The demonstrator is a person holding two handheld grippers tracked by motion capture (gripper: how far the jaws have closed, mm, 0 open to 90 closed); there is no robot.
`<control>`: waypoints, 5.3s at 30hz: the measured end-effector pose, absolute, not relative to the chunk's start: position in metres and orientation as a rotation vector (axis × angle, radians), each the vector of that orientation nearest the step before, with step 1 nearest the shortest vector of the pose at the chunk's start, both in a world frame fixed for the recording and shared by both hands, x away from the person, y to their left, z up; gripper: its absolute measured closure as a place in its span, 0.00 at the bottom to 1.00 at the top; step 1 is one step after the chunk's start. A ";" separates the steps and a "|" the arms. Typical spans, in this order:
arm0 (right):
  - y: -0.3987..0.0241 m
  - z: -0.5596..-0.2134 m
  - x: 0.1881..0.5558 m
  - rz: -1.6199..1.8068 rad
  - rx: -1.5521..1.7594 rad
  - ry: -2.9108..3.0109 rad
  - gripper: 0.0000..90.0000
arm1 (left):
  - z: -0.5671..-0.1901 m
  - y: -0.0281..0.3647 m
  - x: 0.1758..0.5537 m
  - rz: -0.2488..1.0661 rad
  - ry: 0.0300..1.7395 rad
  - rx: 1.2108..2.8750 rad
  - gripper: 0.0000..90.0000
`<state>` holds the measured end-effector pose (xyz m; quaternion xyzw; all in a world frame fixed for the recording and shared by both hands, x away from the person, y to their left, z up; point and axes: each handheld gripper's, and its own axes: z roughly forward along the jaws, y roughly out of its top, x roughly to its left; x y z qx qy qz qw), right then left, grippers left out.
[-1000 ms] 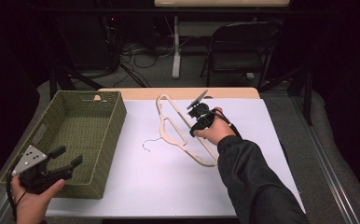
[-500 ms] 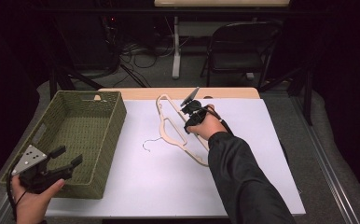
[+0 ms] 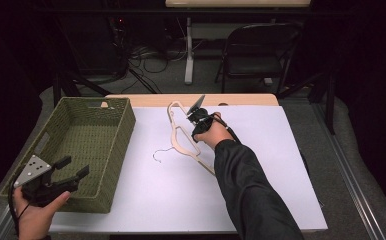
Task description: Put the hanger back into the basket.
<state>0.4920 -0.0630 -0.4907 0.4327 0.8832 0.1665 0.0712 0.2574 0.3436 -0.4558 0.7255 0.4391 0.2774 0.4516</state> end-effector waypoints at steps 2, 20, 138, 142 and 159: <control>-0.061 -0.496 0.493 0.489 1.271 2.665 0.72 | -0.456 0.343 0.258 0.686 1.086 1.792 0.33; -0.046 -0.521 0.496 0.382 1.247 2.717 0.81 | -0.453 0.348 0.255 0.692 1.090 1.777 0.33; -0.082 -0.446 0.378 0.471 0.929 2.996 0.95 | -0.480 0.219 0.261 0.592 0.777 2.052 0.35; -0.082 -0.446 0.374 0.473 0.914 3.004 0.95 | -0.478 0.205 0.257 0.600 0.728 2.070 0.35; -0.095 -0.442 0.356 0.485 0.890 3.048 0.95 | -0.502 0.148 0.276 0.790 0.466 2.153 0.34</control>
